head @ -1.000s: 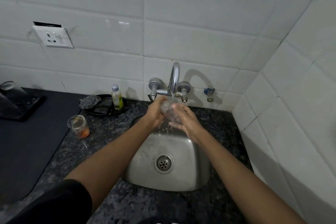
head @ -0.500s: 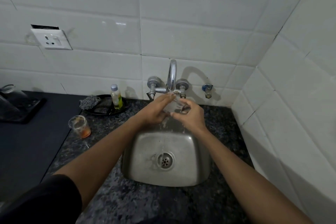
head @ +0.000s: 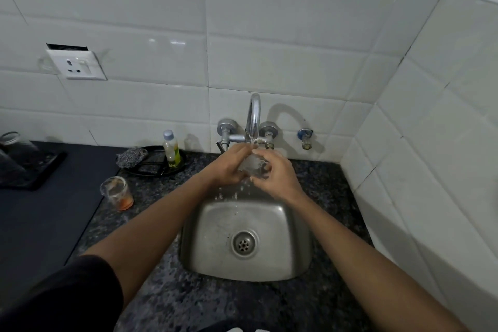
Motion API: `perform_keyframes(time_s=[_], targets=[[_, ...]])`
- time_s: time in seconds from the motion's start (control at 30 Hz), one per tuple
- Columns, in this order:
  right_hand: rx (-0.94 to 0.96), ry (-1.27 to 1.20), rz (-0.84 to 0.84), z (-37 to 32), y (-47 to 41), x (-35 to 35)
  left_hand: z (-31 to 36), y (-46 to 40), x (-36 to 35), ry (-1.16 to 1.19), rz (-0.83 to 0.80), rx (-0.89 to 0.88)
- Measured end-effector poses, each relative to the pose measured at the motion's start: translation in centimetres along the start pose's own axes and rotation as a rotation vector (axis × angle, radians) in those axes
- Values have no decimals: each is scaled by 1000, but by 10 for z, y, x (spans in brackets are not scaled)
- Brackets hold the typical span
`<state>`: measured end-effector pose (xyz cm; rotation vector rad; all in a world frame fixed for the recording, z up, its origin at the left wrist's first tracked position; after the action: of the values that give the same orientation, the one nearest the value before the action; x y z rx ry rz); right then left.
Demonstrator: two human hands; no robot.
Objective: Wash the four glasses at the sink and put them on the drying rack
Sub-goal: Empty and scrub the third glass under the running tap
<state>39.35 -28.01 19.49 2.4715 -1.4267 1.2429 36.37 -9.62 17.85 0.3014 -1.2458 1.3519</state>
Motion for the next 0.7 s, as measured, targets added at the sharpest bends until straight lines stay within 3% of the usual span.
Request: perform_keyframes(time_s=[0.07,0.17,0.2,0.27,0.33,0.4,0.53,0.57,0.7], targets=[[-75,-140,-7,5,-2,-2,-1,-3,5,-21,-6,6],[-474,-520,-98,6,-5,-5,0,1,4,-25,5,8],[-484,-526,-88,4,-4,-5,1,2,2,-24,17,3],[-239,-236,14,1,-3,0,1,2,0,-8,-9,22],[38,-19,1,-3,-1,0,0,0,2,-4,-11,18],[62,-48,-18,-3,0,-2,-1,-2,4,-18,-28,11],[-447,-424,-101,-5,-5,-1,4,1,1,-43,-14,36],[-460,-418,-125,-8,-5,1,4,1,-1,-33,-16,50],[52,121,-50,-13,-8,9,-3,-2,2,21,-1,137]])
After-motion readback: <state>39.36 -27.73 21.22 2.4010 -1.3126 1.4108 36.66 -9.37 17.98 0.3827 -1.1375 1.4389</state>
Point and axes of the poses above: each hand's wrist, its own y-axis away from the middle knuckle, its own x-axis out of the back of the hand, z = x × y, the point moved 2 cm from there along -y, towards the middle knuckle, and after that the axes turned 2 degrees about x, right-handed, at the moved point
